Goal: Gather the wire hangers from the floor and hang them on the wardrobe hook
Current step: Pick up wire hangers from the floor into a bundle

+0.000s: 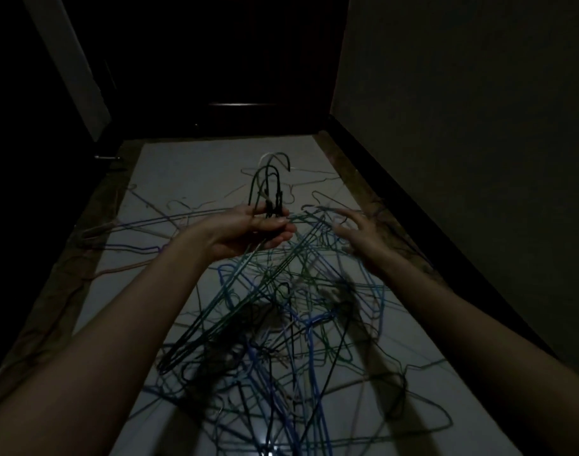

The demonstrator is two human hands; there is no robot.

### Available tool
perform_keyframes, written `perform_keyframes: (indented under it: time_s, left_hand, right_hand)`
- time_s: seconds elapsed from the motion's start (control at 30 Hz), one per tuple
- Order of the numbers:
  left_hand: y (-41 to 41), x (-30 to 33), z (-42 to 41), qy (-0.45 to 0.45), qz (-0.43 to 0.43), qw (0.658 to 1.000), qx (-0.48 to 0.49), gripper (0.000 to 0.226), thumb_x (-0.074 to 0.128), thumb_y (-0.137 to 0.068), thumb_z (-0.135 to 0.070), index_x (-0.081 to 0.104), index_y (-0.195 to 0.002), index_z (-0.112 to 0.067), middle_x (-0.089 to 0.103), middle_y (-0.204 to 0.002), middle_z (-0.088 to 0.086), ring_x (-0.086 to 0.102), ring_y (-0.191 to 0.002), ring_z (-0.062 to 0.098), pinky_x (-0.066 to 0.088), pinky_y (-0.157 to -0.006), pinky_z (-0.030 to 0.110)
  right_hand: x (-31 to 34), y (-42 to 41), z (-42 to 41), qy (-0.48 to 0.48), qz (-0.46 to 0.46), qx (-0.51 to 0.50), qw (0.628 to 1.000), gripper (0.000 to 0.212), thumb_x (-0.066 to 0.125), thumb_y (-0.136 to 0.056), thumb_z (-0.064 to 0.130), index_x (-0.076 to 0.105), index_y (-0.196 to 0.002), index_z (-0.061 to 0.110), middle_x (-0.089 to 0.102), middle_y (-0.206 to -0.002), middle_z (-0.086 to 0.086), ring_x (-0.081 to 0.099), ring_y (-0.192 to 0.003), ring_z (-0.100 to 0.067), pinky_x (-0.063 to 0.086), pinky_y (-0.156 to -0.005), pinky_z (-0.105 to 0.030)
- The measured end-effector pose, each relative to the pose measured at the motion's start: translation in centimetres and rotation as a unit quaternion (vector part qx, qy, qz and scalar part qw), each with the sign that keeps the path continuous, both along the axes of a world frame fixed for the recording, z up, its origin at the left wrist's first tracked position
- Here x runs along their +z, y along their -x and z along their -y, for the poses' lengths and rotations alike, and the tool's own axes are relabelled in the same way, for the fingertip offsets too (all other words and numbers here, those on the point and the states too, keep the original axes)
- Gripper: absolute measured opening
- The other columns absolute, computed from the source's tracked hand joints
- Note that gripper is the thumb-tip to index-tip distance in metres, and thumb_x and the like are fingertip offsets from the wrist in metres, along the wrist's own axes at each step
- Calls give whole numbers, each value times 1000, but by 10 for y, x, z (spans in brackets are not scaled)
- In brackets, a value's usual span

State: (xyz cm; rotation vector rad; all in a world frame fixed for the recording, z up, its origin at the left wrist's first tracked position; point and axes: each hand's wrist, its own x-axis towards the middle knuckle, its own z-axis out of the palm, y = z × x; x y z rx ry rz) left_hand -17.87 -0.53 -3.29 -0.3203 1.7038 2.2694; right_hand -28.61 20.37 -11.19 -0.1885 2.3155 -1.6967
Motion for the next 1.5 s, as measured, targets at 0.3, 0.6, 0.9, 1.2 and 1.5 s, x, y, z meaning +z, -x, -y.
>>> perform_keyframes:
  time_s: [0.3, 0.6, 0.9, 1.2, 1.5]
  left_hand:
    - [2, -30, 9, 26, 67, 997, -29, 16, 49, -89, 8, 56, -90, -6, 72, -77, 14, 71, -67, 17, 53, -50, 18]
    - [12, -47, 17, 66, 45, 997, 12, 19, 48, -90, 9, 57, -87, -8, 69, -90, 15, 70, -66, 14, 54, -54, 17]
    - [10, -52, 22, 119, 35, 992, 12, 16, 52, -90, 6, 59, -88, -9, 68, -90, 13, 67, -66, 12, 52, -55, 17]
    - [7, -41, 24, 144, 17, 989, 33, 16, 52, -90, 4, 59, -86, -9, 70, -81, 10, 68, -62, 9, 49, -53, 16]
    - [5, -7, 29, 174, -30, 980, 91, 16, 51, -92, 2, 58, -91, -11, 67, -86, 8, 66, -64, 7, 50, -54, 15]
  right_hand:
    - [-65, -44, 1, -104, 83, 9, 991, 72, 66, -86, 10, 25, -145, 18, 28, -150, -9, 43, -123, -30, 50, -85, -40]
    - [-108, -75, 6, -184, 199, 121, 955, 44, 63, -86, 5, 50, -128, 5, 50, -131, -14, 55, -109, -28, 49, -86, -29]
    - [-113, -92, 35, -105, 262, 99, 954, 13, 50, -89, -12, 52, -83, -1, 49, -68, -16, 54, -41, -16, 49, -47, -28]
    - [-99, -92, 28, -113, 238, 42, 964, 8, 58, -86, -9, 60, -80, -3, 53, -65, -16, 56, -51, -26, 56, -65, -43]
    - [-44, -81, 8, -235, 56, 197, 950, 20, 53, -86, -10, 68, -88, 4, 62, -76, -2, 54, -63, -3, 41, -48, -6]
